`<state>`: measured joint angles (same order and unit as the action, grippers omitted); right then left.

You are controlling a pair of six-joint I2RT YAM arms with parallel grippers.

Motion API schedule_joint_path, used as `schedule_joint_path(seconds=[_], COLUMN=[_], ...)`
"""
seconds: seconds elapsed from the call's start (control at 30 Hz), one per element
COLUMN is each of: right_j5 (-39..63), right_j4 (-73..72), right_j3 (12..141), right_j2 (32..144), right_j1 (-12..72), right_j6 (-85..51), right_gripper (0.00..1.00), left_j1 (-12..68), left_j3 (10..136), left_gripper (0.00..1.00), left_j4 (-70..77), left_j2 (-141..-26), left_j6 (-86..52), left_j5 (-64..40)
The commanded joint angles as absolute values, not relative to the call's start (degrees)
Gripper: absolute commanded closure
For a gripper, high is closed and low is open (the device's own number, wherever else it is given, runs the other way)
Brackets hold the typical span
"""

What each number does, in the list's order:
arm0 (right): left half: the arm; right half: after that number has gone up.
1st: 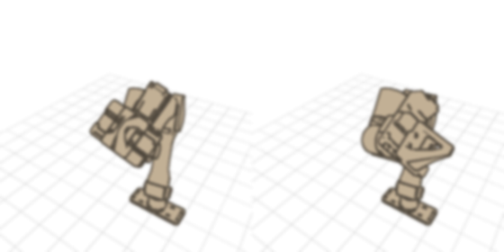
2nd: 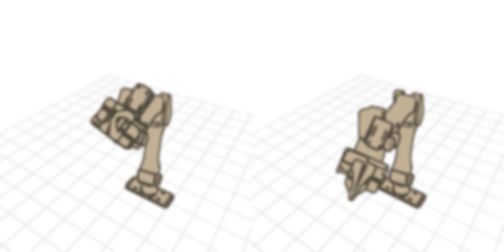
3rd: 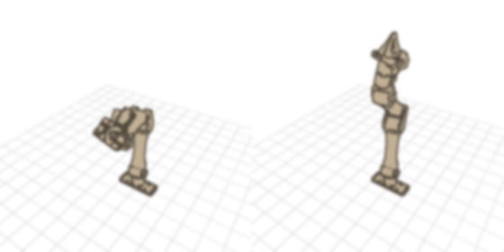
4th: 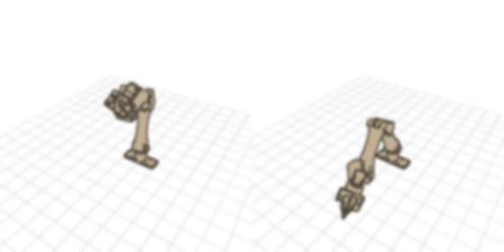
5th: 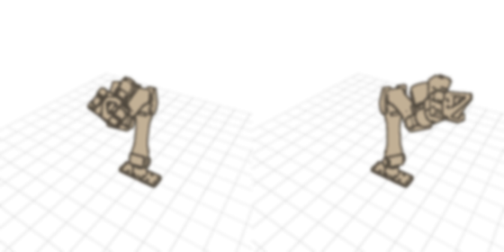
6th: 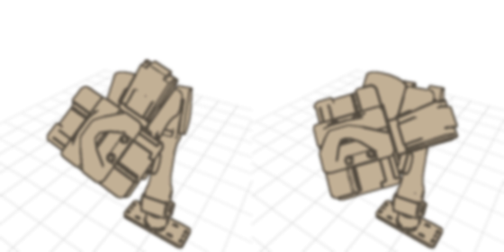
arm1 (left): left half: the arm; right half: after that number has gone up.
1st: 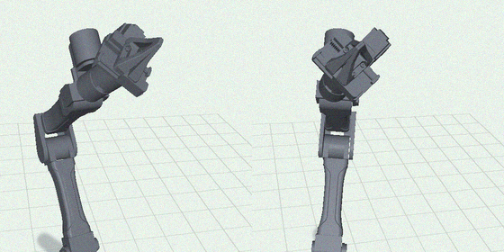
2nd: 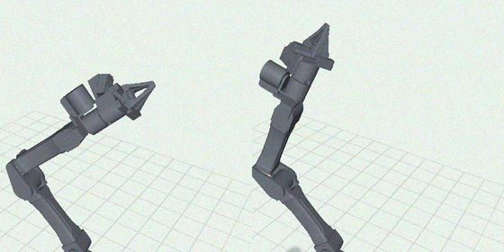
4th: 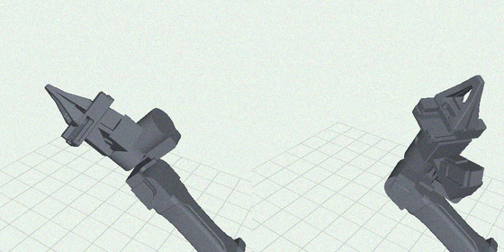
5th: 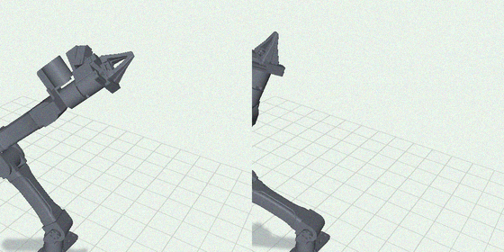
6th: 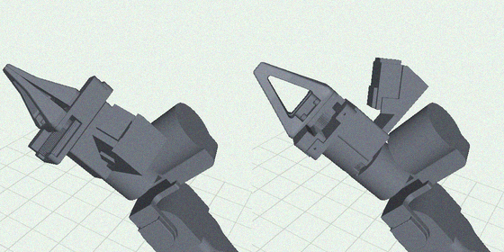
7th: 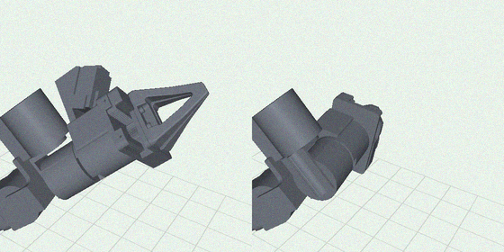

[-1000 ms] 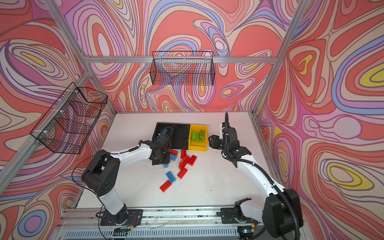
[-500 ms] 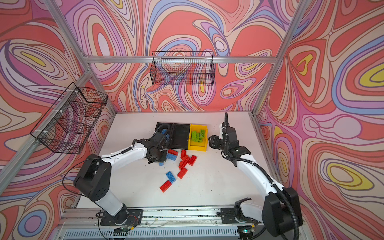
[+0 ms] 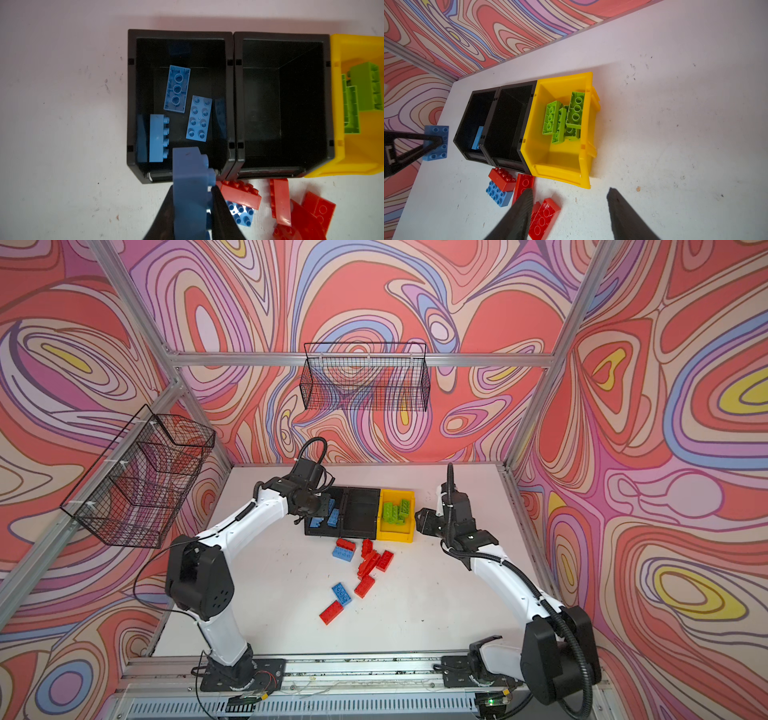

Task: Sort the legos into containers by color
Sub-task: Place the lego in the container.

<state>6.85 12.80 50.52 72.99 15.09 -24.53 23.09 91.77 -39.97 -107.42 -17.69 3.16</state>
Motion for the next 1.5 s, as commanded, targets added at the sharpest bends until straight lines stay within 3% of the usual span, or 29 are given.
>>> schedule_joint_path(seconds=[0.0,0.4,0.5,0.67,0.87,1.17,1.47], right_j5=[6.54,5.72,5.45,5.39,5.58,6.18,6.69], right_j4=[12.25,12.83,13.08,13.27,13.25,12.51,12.54], right_j3=[52.28,51.78,51.94,51.51,51.24,50.12,50.11], right_j2=[72.71,71.54,71.20,70.77,70.71,71.09,71.81], right_j1=[15.27,15.21,15.23,15.21,15.21,15.21,15.21], right_j6=[-24.57,-24.87,-24.87,-25.05,-25.22,-25.47,-25.31], right_gripper=[0.38,0.38,0.38,0.38,0.38,0.38,0.38], left_j1=[22.87,21.37,21.36,21.19,20.98,20.13,20.25], left_j3=[96.72,105.50,108.01,108.18,107.32,95.84,72.19], left_gripper=[0.79,0.76,0.70,0.51,0.48,0.50,0.55], left_j4=[-42.37,-40.33,-41.66,-41.12,-42.50,-43.12,-33.49], left_j2=[-112.93,-125.04,-127.06,-126.30,-122.02,-106.37,-94.09], left_j6=[-15.11,-14.60,-14.24,-13.71,-13.79,-13.50,-28.46], left_j5=[3.24,0.10,0.32,0.37,0.54,2.46,-12.54])
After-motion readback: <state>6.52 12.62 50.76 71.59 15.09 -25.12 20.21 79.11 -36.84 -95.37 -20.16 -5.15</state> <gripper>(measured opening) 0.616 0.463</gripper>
